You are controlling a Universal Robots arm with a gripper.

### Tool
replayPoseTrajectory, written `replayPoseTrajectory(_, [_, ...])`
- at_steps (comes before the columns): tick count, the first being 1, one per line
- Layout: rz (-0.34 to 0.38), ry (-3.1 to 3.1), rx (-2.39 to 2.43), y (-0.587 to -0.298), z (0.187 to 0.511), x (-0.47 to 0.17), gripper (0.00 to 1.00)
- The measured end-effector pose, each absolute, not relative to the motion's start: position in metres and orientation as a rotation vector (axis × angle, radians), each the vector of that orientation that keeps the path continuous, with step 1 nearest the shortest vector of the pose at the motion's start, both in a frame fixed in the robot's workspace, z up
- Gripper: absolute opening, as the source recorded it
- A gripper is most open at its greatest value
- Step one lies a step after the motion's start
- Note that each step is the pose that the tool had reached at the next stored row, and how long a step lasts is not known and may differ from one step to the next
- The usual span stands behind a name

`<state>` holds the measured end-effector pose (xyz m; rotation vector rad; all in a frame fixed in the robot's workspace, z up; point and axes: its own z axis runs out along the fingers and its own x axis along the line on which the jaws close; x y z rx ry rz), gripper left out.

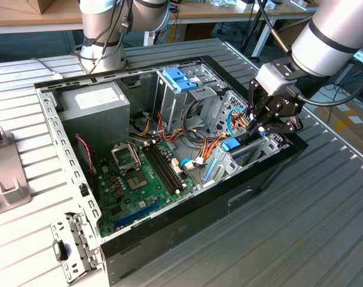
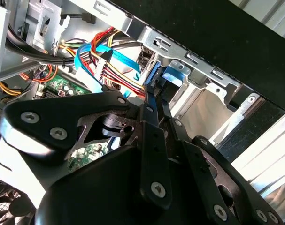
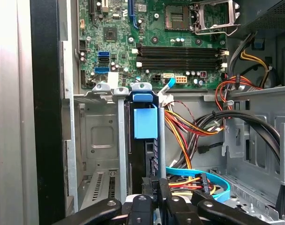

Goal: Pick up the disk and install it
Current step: 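Insert the first disk wire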

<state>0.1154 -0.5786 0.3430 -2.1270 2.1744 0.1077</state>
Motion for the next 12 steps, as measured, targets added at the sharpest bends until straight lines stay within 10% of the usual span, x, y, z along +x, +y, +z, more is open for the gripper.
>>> replayPoseTrajectory(12, [0.108,2.174,-2.127,-0.5783,0.3432,0.1112,0.17])
